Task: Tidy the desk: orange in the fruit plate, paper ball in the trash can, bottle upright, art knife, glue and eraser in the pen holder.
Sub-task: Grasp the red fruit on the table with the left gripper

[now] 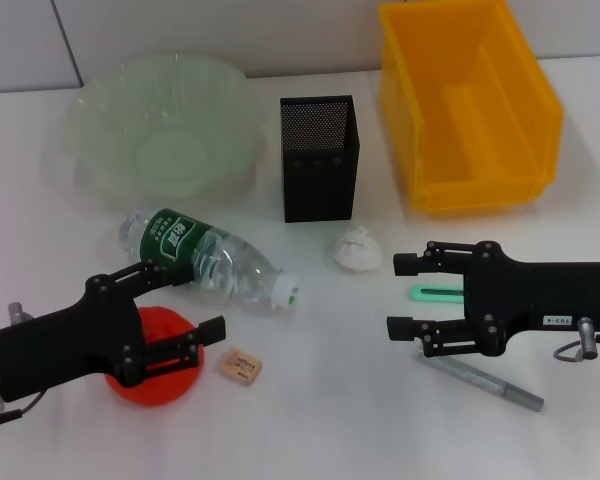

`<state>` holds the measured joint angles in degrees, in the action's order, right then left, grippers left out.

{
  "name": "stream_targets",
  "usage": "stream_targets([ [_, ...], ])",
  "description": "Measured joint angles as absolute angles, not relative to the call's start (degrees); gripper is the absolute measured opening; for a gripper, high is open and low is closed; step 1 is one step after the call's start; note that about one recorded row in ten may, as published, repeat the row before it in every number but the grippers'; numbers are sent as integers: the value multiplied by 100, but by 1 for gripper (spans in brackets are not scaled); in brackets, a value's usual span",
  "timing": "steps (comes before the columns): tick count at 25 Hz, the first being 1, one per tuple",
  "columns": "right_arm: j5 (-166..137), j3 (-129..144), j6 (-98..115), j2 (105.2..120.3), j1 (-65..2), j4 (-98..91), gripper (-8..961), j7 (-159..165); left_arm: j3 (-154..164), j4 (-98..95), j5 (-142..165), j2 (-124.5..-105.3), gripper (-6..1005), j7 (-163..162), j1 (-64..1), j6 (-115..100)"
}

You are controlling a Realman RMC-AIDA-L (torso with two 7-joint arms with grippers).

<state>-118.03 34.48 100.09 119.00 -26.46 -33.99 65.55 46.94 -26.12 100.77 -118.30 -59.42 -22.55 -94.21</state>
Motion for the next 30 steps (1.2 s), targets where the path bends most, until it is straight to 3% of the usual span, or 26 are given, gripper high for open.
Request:
stream_targets([
  [30, -11612, 3357, 10023, 11900, -2494, -3454, 788, 6531, 4662, -2610, 10019, -11857, 775, -5729, -2235, -9329],
])
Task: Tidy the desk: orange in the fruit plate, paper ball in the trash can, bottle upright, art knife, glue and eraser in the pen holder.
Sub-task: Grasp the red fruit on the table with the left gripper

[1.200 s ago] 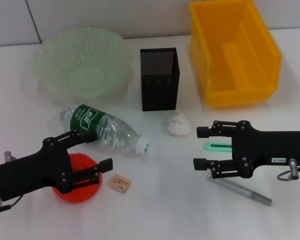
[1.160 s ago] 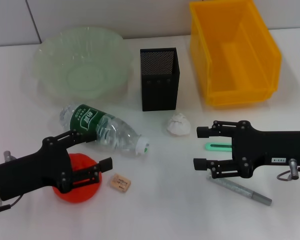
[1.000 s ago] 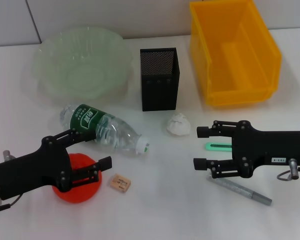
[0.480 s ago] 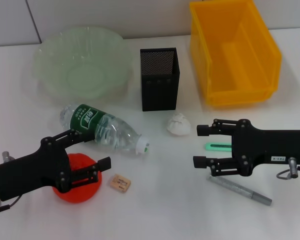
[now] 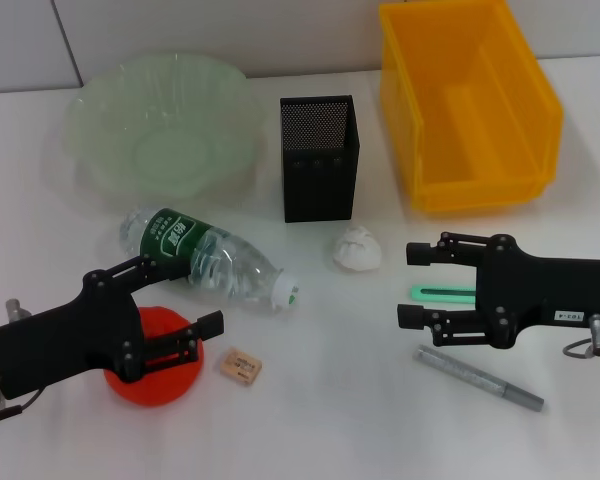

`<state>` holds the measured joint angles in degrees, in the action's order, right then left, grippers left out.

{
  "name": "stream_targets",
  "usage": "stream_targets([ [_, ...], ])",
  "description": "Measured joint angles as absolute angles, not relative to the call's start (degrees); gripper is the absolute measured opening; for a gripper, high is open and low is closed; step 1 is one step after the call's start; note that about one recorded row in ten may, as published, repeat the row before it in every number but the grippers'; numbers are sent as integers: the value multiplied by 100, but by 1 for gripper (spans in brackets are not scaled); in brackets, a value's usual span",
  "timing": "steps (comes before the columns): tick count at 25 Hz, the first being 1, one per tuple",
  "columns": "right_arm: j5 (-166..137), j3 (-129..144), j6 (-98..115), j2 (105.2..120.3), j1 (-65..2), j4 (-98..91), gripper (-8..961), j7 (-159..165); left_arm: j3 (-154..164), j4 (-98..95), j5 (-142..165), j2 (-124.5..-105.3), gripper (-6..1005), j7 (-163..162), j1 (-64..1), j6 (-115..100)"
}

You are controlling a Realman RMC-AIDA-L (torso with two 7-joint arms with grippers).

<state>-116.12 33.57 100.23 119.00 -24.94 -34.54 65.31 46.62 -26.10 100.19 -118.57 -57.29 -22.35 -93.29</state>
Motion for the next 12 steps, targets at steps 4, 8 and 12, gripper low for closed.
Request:
stream_targets([
  [4, -11608, 3353, 10023, 11905, -2478, -3454, 788, 6529, 4688, -2614, 10115, -11835, 770, -5703, -2116, -9197],
  [8, -11584, 3346, 10024, 11906, -2478, -3447, 788, 6526, 4660, -2617, 10122, -11834, 765, -5499, -1931, -8950],
  [12, -11533, 3346, 10016, 11909, -2473, -3429, 787, 6519, 4656, -2589, 10065, -11854, 760, -5146, -1710, -8764],
])
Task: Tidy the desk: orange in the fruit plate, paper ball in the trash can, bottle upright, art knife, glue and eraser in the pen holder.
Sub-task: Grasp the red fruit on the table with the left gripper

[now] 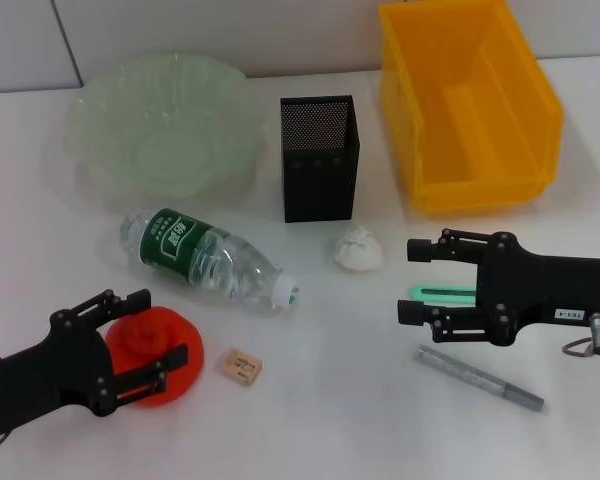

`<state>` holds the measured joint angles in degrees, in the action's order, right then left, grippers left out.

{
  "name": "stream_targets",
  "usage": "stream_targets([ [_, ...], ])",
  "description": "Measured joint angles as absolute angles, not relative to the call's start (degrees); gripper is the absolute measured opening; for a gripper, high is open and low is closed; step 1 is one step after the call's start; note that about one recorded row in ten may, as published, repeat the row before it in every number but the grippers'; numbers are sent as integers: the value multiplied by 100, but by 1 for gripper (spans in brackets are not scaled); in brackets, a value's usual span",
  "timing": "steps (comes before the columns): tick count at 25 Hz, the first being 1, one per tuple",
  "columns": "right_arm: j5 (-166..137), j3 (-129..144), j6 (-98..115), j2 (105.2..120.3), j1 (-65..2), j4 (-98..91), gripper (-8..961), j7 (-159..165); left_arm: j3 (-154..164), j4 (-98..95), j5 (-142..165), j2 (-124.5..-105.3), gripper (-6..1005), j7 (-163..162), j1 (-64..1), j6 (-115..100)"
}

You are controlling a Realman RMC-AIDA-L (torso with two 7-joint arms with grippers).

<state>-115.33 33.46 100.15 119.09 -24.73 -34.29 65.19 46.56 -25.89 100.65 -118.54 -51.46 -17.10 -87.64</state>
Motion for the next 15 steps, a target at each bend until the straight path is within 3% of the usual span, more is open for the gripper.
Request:
stream_targets([
  [9, -11531, 3349, 10031, 11909, -2501, -3442, 787, 6518, 4757, -2280, 10124, -11852, 749, -4971, -1742, -8103],
  [15, -11530, 3349, 10036, 11910, -2510, -3430, 787, 6547, 4797, -2266, 10115, -11855, 620, -4897, -1754, -7891],
])
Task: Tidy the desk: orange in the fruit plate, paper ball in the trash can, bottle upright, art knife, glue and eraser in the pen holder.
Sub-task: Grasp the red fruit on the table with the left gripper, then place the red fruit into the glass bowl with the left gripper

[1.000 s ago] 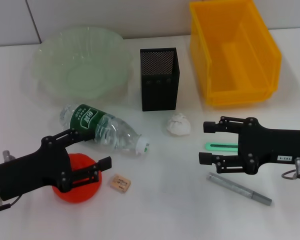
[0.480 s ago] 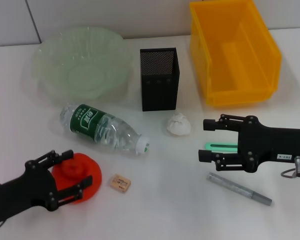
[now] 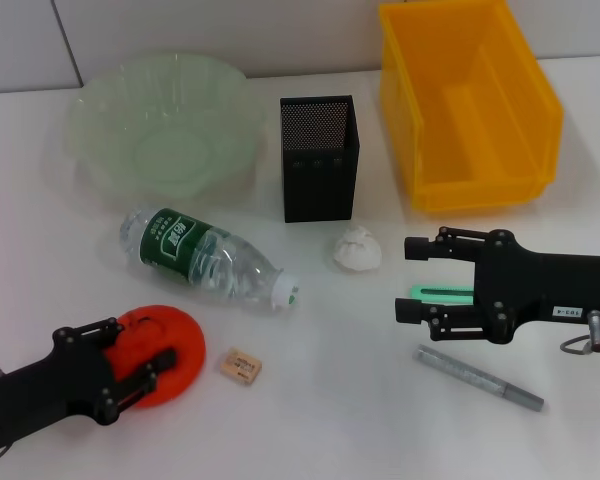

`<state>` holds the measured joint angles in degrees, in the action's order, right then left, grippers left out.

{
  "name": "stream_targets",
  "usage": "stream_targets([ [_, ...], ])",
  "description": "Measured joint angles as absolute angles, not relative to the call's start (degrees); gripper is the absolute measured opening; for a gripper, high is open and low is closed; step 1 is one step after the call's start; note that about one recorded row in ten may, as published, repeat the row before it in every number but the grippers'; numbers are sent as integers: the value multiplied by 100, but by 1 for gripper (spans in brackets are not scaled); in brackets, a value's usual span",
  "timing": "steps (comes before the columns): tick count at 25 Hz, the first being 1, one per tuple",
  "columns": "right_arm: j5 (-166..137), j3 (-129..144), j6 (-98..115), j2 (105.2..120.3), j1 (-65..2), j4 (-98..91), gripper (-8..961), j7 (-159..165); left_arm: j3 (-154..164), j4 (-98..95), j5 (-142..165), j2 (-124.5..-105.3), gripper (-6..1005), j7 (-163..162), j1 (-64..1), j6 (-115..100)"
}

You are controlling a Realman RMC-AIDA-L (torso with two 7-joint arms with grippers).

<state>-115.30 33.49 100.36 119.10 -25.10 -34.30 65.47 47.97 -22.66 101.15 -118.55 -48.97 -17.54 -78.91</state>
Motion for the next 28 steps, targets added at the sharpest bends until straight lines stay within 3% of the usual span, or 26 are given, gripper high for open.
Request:
stream_targets([
  [17, -11367, 3348, 10033, 11909, -2470, -3421, 787, 6526, 4781, -2320, 9920, -11841, 316, -4970, -1828, -8102],
  [28, -11320, 3349, 10037, 11909, -2478, -3436, 787, 6519, 4591, -2698, 8545, -11831, 242, -5152, -2039, -8806],
])
